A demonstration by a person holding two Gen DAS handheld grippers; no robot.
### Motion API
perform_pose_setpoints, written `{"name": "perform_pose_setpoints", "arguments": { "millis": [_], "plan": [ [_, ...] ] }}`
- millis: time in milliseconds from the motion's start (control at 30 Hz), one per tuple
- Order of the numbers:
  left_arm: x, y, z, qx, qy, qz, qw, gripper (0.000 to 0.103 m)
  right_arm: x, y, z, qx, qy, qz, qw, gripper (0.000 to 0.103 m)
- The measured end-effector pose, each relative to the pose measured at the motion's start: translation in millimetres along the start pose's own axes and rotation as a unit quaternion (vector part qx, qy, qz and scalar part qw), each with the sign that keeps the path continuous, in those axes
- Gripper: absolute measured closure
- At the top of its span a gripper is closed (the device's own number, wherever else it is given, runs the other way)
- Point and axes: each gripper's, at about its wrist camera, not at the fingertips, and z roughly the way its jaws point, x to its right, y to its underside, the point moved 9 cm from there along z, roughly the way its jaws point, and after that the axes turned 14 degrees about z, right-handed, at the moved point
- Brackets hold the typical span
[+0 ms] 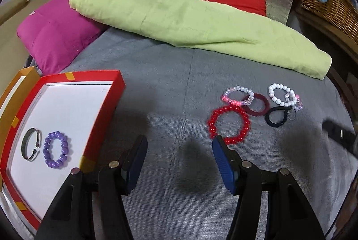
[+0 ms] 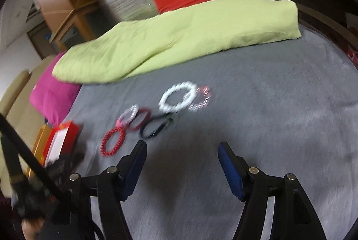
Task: Organize jewelry
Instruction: 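Move both tools back toward the remaining bracelets on the bed, then grasp the white bead bracelet with the right tool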
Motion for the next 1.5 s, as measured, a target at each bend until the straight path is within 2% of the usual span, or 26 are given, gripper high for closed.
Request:
{"name": "perform_pose_setpoints", "arguments": {
  "millis": [33,100,233,400,533,600,767,933,1033,1233,1367,1500],
  "plan": [
    [1,0,0,-0.001,0.000,0.000,1.0000,0.042,-1,-8,5,0.000,0.000,0.006,1.000,0.038],
    [-1,0,2,-0.003,-0.001,0.000,1.0000,0.042,-4,-20,13,-0.004,-0.001,0.007,1.000,0.049],
    [-3,1,3,-0.004,-0.001,-0.002,1.0000,0.042,-18,-35,43,-0.021,0.009,-0.002,1.000,0.056],
    [-6,-2,6,-0.005,0.002,-0.007,1.0000,0.042,-24,-38,74,-0.040,0.029,-0.009,0.999,0.068],
    [-5,-2,5,-0.006,0.007,-0.012,0.9999,0.042,-15,-38,88,-0.053,0.048,0.007,0.997,0.077],
    [-5,-3,4,-0.004,0.009,-0.014,0.9999,0.042,-10,-37,92,-0.058,0.047,0.015,0.997,0.092],
    [-4,-2,6,-0.006,0.008,-0.014,0.9999,0.042,-10,-41,78,-0.046,0.022,0.027,0.998,0.094],
    [-2,-2,8,-0.008,0.009,-0.017,0.9998,0.042,-12,-44,36,-0.015,-0.017,0.035,0.999,0.094],
    [0,-1,12,-0.015,0.014,-0.021,0.9996,0.042,0,-38,11,0.000,-0.027,0.043,0.999,0.094],
    [-1,-3,23,-0.024,0.023,-0.042,0.9986,0.042,36,-8,-17,-0.003,-0.023,0.082,0.996,0.094],
    [6,-5,32,-0.031,0.028,-0.043,0.9982,0.042,40,1,-19,-0.011,-0.035,0.092,0.995,0.094],
    [13,-10,38,-0.027,0.017,-0.038,0.9988,0.042,40,11,-24,-0.012,-0.045,0.098,0.994,0.094]
  ]
}}
